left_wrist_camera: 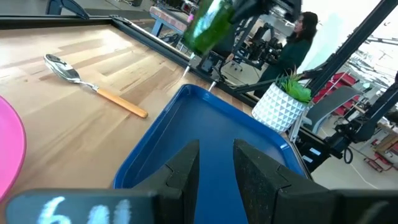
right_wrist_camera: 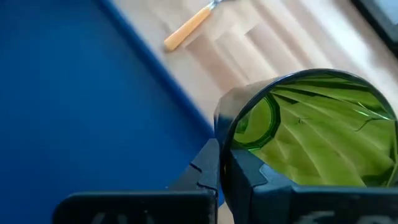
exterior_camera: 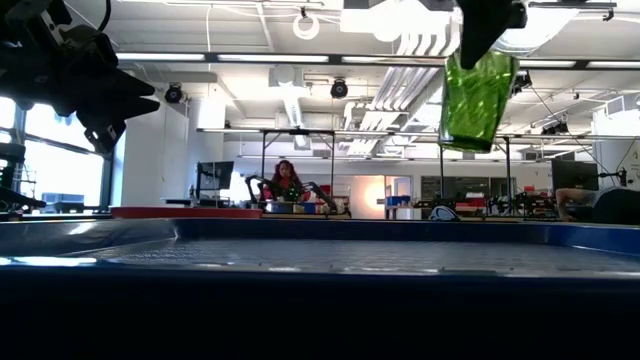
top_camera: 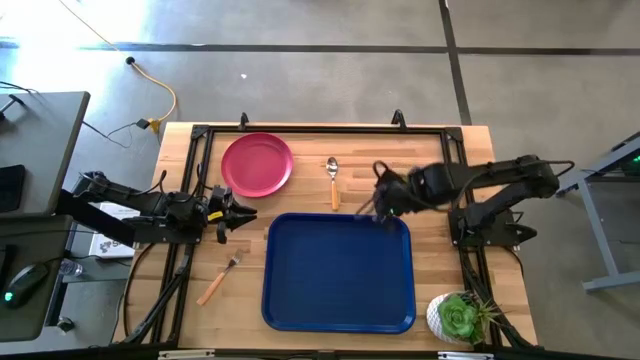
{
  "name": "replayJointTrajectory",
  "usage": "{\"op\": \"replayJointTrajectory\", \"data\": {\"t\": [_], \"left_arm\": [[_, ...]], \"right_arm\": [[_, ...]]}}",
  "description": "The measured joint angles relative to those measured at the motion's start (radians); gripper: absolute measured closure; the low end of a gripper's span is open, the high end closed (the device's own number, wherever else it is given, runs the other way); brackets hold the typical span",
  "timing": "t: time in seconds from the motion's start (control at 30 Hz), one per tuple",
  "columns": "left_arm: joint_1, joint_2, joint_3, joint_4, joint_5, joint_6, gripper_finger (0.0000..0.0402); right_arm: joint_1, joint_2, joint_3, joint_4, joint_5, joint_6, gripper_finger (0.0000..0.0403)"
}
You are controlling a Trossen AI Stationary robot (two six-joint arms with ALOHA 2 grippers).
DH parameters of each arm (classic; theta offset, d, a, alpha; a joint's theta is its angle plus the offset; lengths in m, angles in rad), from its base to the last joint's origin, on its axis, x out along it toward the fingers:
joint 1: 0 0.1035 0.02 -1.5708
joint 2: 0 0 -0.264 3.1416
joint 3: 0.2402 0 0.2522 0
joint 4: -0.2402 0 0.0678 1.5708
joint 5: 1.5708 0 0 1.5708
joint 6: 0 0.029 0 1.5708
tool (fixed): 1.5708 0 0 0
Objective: Pick and place plate/cup/fork/spoon on tray
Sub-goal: Put the green cup on the blue tray
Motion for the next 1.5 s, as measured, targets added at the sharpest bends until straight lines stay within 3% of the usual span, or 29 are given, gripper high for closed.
{"op": "replayJointTrajectory", "data": {"t": [0.37, 0.93, 1.5], "left_arm": [[0.000, 0.000, 0.000, 0.000, -0.001, 0.000, 0.0312], [0.000, 0.000, 0.000, 0.000, -0.003, 0.000, 0.0312], [0.000, 0.000, 0.000, 0.000, -0.001, 0.000, 0.0312]], "right_arm": [[0.178, 0.026, -0.001, 0.001, 0.010, 0.116, 0.0402], [0.314, 0.232, -0.002, 0.043, -0.044, 0.218, 0.0402], [0.317, 0.271, -0.002, 0.061, -0.060, 0.556, 0.0402]]}}
